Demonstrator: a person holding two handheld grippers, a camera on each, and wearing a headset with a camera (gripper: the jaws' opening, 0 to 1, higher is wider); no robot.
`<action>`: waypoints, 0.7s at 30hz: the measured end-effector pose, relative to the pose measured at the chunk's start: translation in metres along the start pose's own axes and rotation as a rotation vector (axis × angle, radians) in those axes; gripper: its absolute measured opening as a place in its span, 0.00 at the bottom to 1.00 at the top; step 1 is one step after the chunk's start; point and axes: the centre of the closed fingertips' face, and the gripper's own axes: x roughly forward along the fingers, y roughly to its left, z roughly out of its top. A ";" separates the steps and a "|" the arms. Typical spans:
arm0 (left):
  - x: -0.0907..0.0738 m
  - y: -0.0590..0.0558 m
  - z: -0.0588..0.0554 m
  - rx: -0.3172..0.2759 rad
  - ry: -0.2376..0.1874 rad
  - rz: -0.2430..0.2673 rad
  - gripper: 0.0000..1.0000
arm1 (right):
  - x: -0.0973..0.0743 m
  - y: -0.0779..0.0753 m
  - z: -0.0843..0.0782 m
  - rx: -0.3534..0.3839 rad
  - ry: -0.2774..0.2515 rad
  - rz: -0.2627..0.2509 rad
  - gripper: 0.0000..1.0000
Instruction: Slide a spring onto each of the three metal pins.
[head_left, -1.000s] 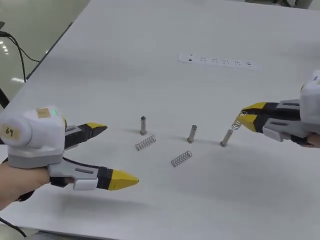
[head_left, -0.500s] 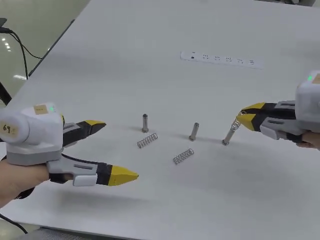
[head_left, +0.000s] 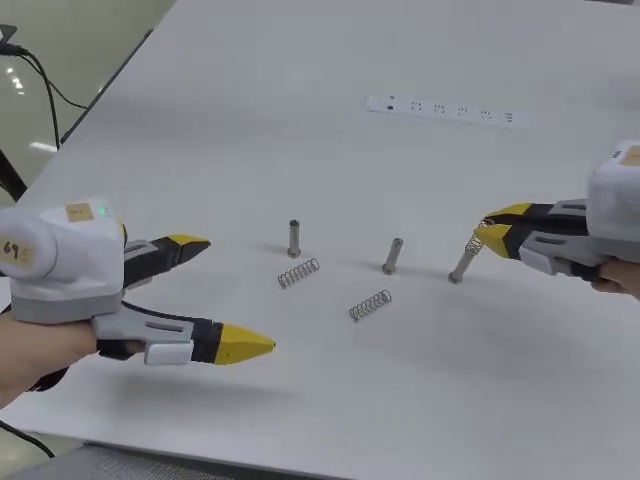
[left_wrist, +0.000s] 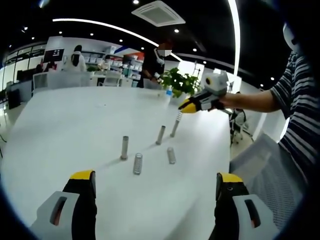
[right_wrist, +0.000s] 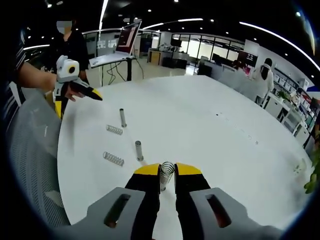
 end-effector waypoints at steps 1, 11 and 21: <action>0.000 0.000 0.000 -0.002 -0.001 -0.001 0.97 | 0.001 0.000 -0.001 -0.001 0.003 0.000 0.08; -0.003 0.000 0.002 0.000 0.000 0.003 0.96 | 0.014 0.004 -0.018 -0.005 0.044 0.012 0.08; -0.004 0.000 0.002 0.001 0.004 0.004 0.96 | 0.029 0.005 -0.042 -0.002 0.103 0.011 0.08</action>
